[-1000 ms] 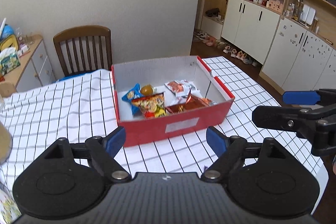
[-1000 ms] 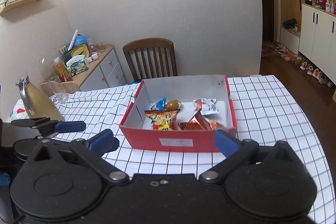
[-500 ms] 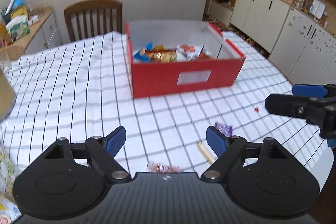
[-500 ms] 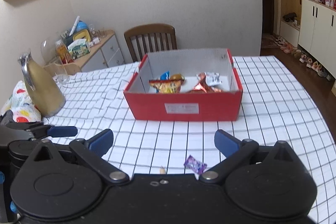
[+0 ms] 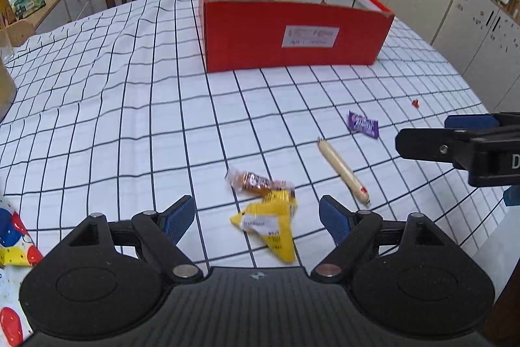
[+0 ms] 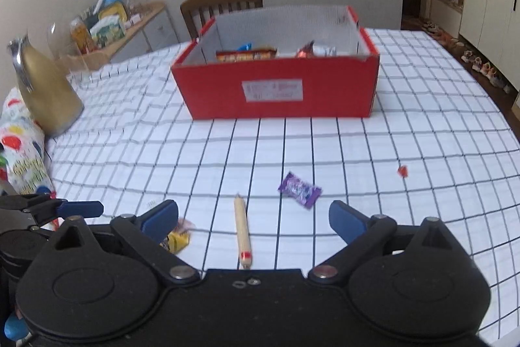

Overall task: Organize snacks
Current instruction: 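Lift both tools away from the box toward the remaining snacks, then grasp the yellow M&M's bag with left tool while right tool grasps sausage stick, then carry the yellow bag and sausage stick over the red box and lower them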

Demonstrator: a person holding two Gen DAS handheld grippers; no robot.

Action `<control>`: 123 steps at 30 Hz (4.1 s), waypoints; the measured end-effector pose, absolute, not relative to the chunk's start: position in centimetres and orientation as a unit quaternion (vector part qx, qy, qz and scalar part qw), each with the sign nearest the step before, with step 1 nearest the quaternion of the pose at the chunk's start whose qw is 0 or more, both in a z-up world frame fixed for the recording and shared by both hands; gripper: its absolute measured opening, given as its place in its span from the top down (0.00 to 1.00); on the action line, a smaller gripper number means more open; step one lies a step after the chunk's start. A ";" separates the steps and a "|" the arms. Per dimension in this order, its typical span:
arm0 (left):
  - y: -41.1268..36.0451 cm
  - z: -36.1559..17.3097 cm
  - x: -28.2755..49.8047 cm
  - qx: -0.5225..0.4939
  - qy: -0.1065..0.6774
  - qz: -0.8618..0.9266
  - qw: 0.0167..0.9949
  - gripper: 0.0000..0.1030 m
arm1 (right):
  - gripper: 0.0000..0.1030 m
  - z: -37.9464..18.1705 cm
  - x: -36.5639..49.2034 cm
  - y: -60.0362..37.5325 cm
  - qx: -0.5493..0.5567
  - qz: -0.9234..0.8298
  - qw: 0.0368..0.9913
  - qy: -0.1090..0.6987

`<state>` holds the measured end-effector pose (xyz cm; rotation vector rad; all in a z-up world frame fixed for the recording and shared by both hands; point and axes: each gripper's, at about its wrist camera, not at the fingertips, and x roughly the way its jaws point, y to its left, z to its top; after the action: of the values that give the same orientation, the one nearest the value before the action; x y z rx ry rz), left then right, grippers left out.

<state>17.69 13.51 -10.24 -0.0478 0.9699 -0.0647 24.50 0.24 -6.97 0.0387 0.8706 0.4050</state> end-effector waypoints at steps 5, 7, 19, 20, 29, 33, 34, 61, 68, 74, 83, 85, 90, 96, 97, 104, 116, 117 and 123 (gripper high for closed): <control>13.1 -11.4 17.5 -0.024 0.475 -0.032 0.879 0.19 | 0.11 -9.0 24.8 0.9 0.014 0.194 0.877 0.440; 12.9 -11.8 17.6 -0.022 0.478 -0.031 0.878 0.19 | 0.15 -9.9 25.1 1.1 0.014 0.189 0.872 0.451; 12.0 -12.6 18.0 -0.009 0.477 -0.039 0.878 0.20 | 0.48 -13.0 26.8 2.7 0.006 0.188 0.849 0.493; 12.0 -12.7 18.0 -0.008 0.477 -0.040 0.878 0.25 | 0.51 -13.1 27.0 2.9 0.003 0.187 0.848 0.496; 12.0 -13.3 18.5 -0.016 0.489 -0.044 0.871 0.45 | 0.67 -13.5 27.8 4.6 -0.029 0.183 0.844 0.502; 12.2 -13.2 18.5 -0.026 0.490 -0.050 0.870 0.47 | 0.74 -13.7 27.6 5.5 -0.065 0.175 0.847 0.497; 12.2 -13.1 18.4 -0.030 0.491 -0.051 0.869 0.50 | 0.75 -13.7 27.5 5.7 -0.072 0.174 0.848 0.495; 13.0 -12.1 17.9 -0.061 0.501 -0.046 0.862 0.68 | 0.91 -12.8 25.9 4.1 -0.019 0.153 0.859 0.488; 13.3 -11.2 17.8 -0.067 0.496 -0.044 0.865 0.68 | 0.91 -11.2 24.9 3.2 0.009 0.150 0.864 0.480; 13.3 -9.6 17.9 -0.076 0.487 -0.043 0.869 0.68 | 0.91 -9.0 24.1 2.9 0.009 0.151 0.872 0.465; 13.2 -7.1 18.5 -0.081 0.468 -0.038 0.879 0.68 | 0.91 -6.2 23.3 1.7 0.028 0.151 0.882 0.445; 13.2 -6.6 18.8 -0.079 0.463 -0.037 0.882 0.68 | 0.91 -5.6 23.3 1.5 0.032 0.150 0.885 0.440; 13.3 -4.9 19.7 -0.081 0.451 -0.037 0.888 0.68 | 0.91 -4.0 23.7 1.1 0.039 0.155 0.892 0.423; 12.8 -2.7 21.0 -0.078 0.431 -0.045 0.898 0.68 | 0.91 -2.3 24.5 0.6 0.037 0.158 0.900 0.405; 12.7 -2.3 21.2 -0.077 0.427 -0.046 0.900 0.68 | 0.91 -2.0 24.8 0.5 0.036 0.158 0.901 0.402; 12.0 -0.1 23.4 -0.070 0.403 -0.052 0.911 0.68 | 0.91 -0.2 26.5 -0.2 0.034 0.155 0.912 0.378; 11.7 2.0 27.8 -0.067 0.382 -0.041 0.921 0.68 | 0.91 1.8 29.6 -0.6 0.015 0.158 0.924 0.348; 11.7 2.0 28.2 -0.065 0.380 -0.039 0.922 0.68 | 0.91 2.0 29.9 -0.6 0.013 0.158 0.925 0.346; 11.8 2.0 30.5 -0.058 0.378 -0.022 0.924 0.68 | 0.91 2.5 32.3 -1.2 0.013 0.158 0.927 0.339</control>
<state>30.54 11.82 2.03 -0.1183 0.7757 -0.0448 32.27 -1.22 2.48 0.0263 0.6955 0.3230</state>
